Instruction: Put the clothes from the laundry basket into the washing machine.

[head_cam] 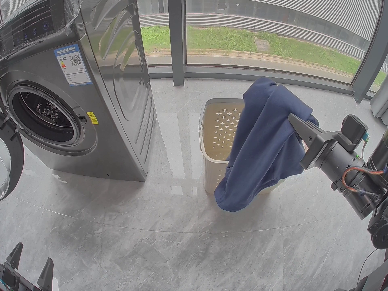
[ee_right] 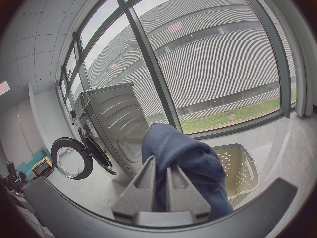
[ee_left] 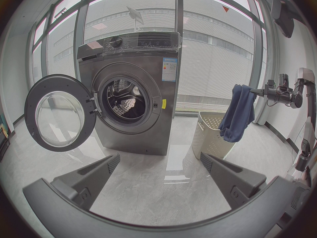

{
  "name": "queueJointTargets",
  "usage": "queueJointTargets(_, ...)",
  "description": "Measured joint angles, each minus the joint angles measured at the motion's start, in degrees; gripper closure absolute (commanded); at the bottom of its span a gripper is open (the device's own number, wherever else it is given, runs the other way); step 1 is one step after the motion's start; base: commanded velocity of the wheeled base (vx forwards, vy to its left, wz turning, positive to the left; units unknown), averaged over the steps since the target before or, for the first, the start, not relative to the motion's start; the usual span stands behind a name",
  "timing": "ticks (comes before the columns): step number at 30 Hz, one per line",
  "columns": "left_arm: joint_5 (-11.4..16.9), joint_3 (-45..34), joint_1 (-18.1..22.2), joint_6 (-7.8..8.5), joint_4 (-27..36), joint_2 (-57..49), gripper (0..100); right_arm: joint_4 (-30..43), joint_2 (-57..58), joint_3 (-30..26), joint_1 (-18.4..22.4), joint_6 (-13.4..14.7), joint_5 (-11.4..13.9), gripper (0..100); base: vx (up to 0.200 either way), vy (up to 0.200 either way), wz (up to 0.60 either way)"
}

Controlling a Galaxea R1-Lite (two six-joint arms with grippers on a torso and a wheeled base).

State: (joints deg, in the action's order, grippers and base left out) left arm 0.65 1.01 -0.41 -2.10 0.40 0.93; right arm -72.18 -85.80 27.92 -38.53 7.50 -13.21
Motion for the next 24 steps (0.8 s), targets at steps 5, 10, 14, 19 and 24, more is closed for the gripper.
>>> queueJointTargets(5, 0.0, 0.0, 0.0, 0.05, 0.0, 0.0, 0, -0.1, 0.0, 0.2, 0.0, 0.0, 0.1, 100, 0.000, 0.200, 0.00)
queueJointTargets(10, 0.0, 0.0, 0.0, -0.04, 0.0, 0.0, 0, -0.6, -0.1, 0.3, 0.0, 0.1, 0.4, 100, 0.000, 0.200, 0.00)
queueJointTargets(14, 0.0, 0.0, 0.0, -0.06, 0.0, 0.0, 0, -0.6, -0.1, 0.3, 0.0, 0.0, 0.5, 100, 0.000, 0.200, 0.00)
queueJointTargets(19, 0.0, 0.0, 0.0, -0.09, 0.0, 0.0, 0, -0.6, -0.2, 0.2, 0.0, 0.2, 0.7, 100, 0.000, 0.200, 0.00)
queueJointTargets(24, 0.0, 0.0, 0.0, -0.04, 0.0, 0.0, 0, -0.7, -0.2, 0.1, 0.0, 0.2, 0.7, 100, 0.000, 0.200, 0.00)
